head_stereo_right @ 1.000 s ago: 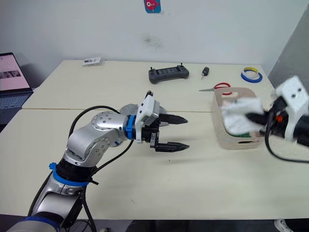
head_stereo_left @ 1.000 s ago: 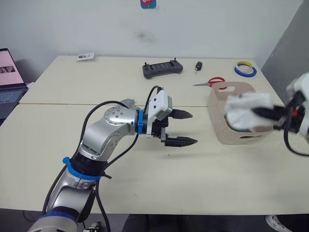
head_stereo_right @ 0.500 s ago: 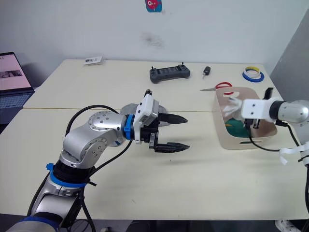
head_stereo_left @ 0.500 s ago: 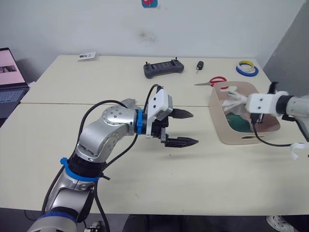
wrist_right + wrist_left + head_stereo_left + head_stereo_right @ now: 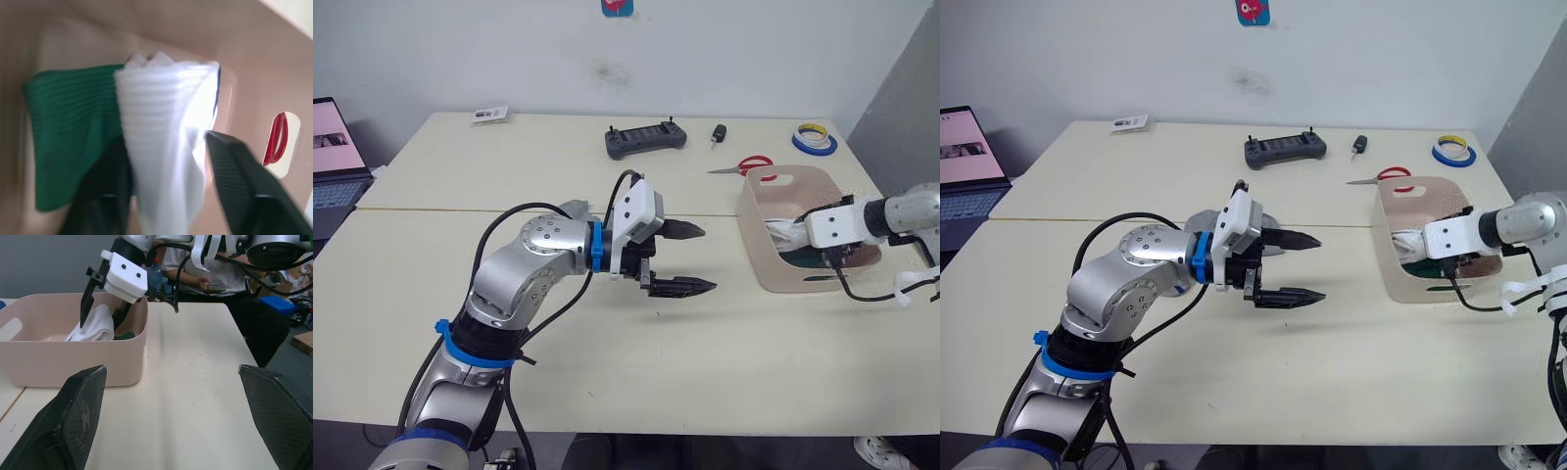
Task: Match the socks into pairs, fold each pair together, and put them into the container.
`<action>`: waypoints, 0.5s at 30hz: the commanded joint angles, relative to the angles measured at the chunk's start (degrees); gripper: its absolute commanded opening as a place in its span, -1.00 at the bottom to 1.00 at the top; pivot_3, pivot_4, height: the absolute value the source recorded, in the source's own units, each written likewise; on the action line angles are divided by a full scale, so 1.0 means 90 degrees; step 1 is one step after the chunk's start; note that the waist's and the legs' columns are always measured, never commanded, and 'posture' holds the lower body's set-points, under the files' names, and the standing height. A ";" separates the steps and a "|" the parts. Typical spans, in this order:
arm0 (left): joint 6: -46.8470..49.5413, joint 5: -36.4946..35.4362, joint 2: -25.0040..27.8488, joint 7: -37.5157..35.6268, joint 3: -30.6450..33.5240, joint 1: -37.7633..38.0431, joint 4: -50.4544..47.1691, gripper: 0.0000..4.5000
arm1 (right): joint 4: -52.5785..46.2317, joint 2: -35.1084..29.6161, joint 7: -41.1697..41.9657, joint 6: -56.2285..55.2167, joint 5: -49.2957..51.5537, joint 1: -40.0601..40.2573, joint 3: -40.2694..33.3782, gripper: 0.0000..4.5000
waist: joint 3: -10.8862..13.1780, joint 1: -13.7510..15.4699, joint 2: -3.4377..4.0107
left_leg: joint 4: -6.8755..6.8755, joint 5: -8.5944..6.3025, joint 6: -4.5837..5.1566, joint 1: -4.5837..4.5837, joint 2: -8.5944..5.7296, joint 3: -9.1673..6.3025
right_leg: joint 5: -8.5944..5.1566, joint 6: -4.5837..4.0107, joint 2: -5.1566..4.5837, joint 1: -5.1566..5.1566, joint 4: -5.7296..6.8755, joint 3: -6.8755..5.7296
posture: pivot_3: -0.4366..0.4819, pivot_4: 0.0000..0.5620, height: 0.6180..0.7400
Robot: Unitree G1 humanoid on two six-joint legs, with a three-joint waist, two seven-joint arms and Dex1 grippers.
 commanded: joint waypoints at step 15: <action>-0.0226 0.0026 -0.0134 -0.0007 0.0089 -0.0017 -0.0091 1.00 | -0.0603 -0.1335 0.0359 0.0180 0.0095 -0.0192 -0.0812 0.99 | 0.0002 -0.0006 0.0004 | 0.0001 -0.0001 0.0001 0.0003 0.0000 -0.0002 | 0.0000 0.0000 -0.0002 0.0001 0.0004 0.0001 | -0.05 -0.47 0.94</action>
